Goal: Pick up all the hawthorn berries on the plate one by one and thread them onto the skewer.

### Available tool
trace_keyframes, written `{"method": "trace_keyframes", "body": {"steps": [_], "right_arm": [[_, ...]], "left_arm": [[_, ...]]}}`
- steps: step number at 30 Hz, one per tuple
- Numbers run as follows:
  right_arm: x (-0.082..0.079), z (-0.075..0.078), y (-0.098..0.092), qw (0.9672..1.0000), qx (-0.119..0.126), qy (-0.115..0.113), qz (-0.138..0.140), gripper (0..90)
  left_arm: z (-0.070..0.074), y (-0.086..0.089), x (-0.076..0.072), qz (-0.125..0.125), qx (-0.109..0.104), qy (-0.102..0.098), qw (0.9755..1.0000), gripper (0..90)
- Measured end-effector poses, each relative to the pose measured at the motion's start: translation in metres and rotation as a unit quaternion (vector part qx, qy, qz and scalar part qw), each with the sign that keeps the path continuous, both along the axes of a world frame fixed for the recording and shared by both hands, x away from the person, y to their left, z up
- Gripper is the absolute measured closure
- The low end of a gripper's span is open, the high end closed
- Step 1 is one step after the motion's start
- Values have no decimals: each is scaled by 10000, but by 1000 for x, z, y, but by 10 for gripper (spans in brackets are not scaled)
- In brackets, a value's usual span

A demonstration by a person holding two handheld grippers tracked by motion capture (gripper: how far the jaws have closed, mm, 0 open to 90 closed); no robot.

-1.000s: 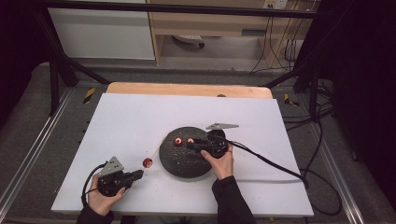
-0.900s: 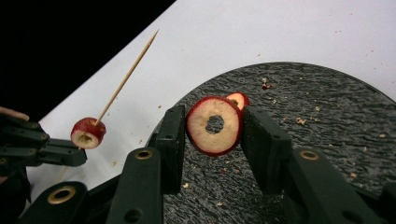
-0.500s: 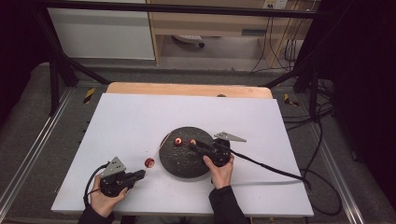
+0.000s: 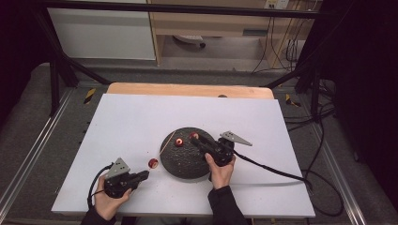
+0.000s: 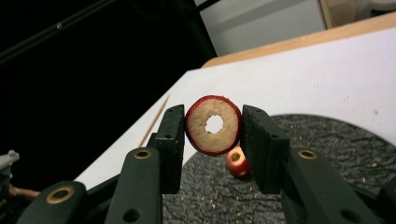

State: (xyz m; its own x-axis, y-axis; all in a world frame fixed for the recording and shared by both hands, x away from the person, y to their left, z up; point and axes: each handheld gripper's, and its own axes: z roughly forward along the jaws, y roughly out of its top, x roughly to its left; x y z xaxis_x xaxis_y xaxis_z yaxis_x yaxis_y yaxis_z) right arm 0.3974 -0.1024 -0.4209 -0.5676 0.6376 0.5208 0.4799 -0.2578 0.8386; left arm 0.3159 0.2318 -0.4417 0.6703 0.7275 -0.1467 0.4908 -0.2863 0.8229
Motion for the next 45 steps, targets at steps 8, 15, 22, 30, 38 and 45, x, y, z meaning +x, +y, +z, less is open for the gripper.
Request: {"method": "trace_keyframes", "body": {"steps": [8, 15, 22, 30, 38, 45], "right_arm": [[4, 11, -4, 9990, 417, -65, -127, 613], [9, 19, -6, 9976, 656, -135, -180, 613], [12, 27, -11, 9956, 875, -206, -262, 613], [16, 30, -13, 9936, 1031, -259, -388, 614], [18, 29, -12, 9919, 1159, -255, -459, 614], [17, 28, -11, 9914, 1194, -283, -462, 614]], "left_arm": [[3, -11, -2, -8, -81, -83, 9999, 886], [9, -23, -4, -46, -90, -143, 9998, 886], [14, -38, -4, -36, -118, -178, 9998, 885], [18, -55, -5, -118, -158, -208, 9996, 885], [22, -63, -3, -109, -218, -226, 9994, 885], [22, -67, -2, -131, -256, -225, 9993, 885]]}}
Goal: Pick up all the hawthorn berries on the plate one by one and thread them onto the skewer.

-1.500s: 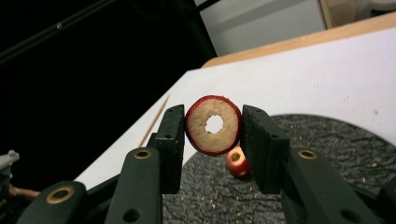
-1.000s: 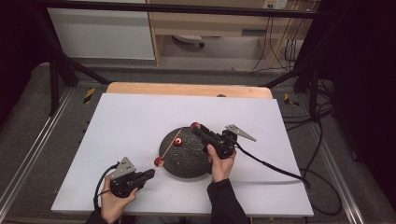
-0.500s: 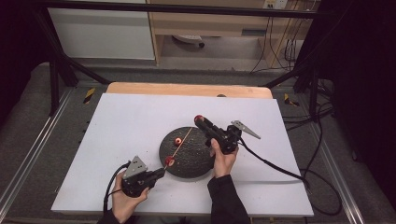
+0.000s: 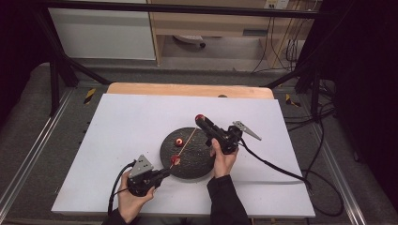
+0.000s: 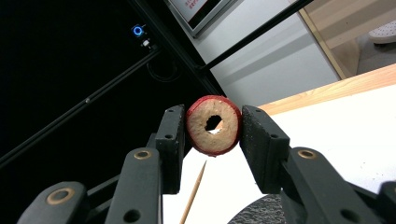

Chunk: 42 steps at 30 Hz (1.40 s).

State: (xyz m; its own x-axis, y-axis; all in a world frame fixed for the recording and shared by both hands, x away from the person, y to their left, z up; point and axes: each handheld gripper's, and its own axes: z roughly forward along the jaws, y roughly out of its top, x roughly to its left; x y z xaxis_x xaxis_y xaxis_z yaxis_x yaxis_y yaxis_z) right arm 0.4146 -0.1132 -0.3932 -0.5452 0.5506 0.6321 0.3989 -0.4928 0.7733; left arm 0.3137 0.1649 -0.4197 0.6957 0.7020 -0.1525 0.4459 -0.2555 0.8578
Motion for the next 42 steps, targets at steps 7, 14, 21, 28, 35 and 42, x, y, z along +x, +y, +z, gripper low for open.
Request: {"method": "trace_keyframes", "body": {"steps": [7, 14, 21, 28, 35, 42], "right_arm": [[-1, -1, 1, 10000, 28, -14, 4, 614], [-1, -3, 3, 10000, 70, -14, 19, 614], [-2, -5, 4, 10000, 73, -34, 6, 615], [-4, -7, 5, 10000, 62, -1, 24, 616], [-7, -13, 9, 9999, -14, 35, 124, 617], [-14, -20, 14, 9996, -83, 46, 257, 617]], "left_arm": [[2, -2, 1, 41, -73, -5, 10000, 886], [2, -7, 3, 134, -161, 18, 9998, 885], [3, -13, 5, 215, -226, 28, 9995, 886], [4, -15, 7, 223, -205, 36, 9995, 887], [10, -13, 12, 236, -248, 12, 9994, 887], [14, -20, 21, 269, -225, 2, 9994, 887]]}}
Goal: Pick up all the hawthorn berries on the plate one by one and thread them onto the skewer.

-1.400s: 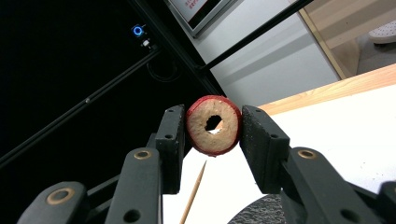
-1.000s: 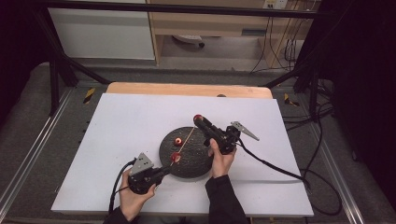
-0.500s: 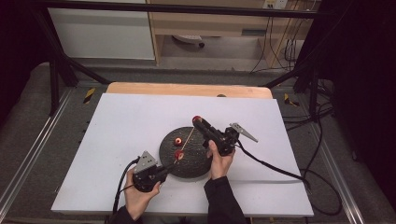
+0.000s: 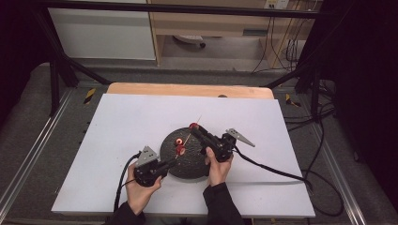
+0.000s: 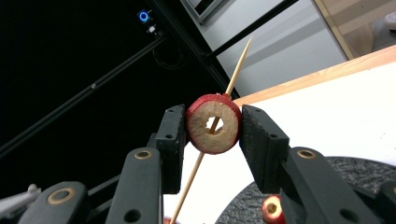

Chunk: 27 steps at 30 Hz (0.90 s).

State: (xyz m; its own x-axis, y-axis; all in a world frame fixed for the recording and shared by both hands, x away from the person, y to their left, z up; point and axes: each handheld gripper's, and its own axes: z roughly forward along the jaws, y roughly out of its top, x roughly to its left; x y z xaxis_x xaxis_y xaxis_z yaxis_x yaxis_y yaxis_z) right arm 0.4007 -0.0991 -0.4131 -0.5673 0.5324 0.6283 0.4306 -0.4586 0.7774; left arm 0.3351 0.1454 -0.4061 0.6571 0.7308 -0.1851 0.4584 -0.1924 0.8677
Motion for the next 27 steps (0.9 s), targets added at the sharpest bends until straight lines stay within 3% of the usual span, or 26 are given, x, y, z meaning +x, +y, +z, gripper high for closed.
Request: {"method": "trace_keyframes", "body": {"steps": [10, 18, 23, 27], "right_arm": [[-10, -5, 3, 9998, -163, -5, 117, 616], [-11, -6, 3, 9993, -304, 46, 218, 603], [-12, 0, -3, 9984, -527, 1, 206, 506], [-11, 7, -9, 9958, -873, -1, 278, 400]], "left_arm": [[4, -9, 11, -90, 4, 3, 10000, 886], [1, -4, 11, -161, 28, -6, 9999, 887], [-1, 7, 8, -195, 89, -18, 9998, 887], [-2, 20, 5, -199, 148, -29, 9997, 887]]}}
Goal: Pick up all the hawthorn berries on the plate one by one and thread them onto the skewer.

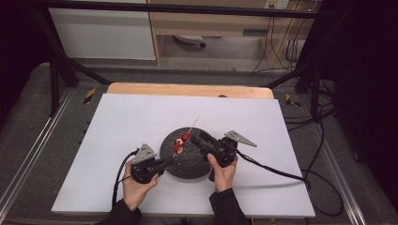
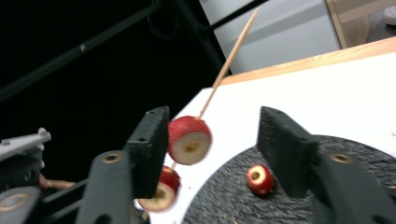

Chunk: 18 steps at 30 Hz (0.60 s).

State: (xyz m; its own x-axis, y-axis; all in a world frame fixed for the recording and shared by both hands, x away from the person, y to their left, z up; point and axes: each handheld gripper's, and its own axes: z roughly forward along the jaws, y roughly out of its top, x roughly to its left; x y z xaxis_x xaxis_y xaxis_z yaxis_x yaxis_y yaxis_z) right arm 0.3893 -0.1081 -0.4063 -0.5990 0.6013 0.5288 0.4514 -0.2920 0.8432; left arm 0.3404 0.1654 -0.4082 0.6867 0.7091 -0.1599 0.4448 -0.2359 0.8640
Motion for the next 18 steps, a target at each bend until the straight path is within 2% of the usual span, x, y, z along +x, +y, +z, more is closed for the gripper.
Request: {"method": "trace_keyframes", "body": {"steps": [4, 7, 11, 15, 18], "right_arm": [[1, 2, -5, 9988, -487, 48, 95, 273], [2, 1, -7, 9957, -889, 136, 228, 189], [3, -2, -10, 9877, -1480, 262, 430, 96], [5, -6, -9, 9787, -1860, 474, 726, 68], [7, -9, -8, 9724, -2091, 588, 848, 54]], "left_arm": [[0, 16, -4, 20, 57, -15, 10000, 887], [-2, 28, -6, 29, 157, -32, 9999, 887], [-7, 45, -9, 31, 243, 29, 9997, 887], [-14, 57, -13, -5, 333, 74, 9994, 886], [-19, 64, -16, -48, 383, 94, 9992, 887]]}}
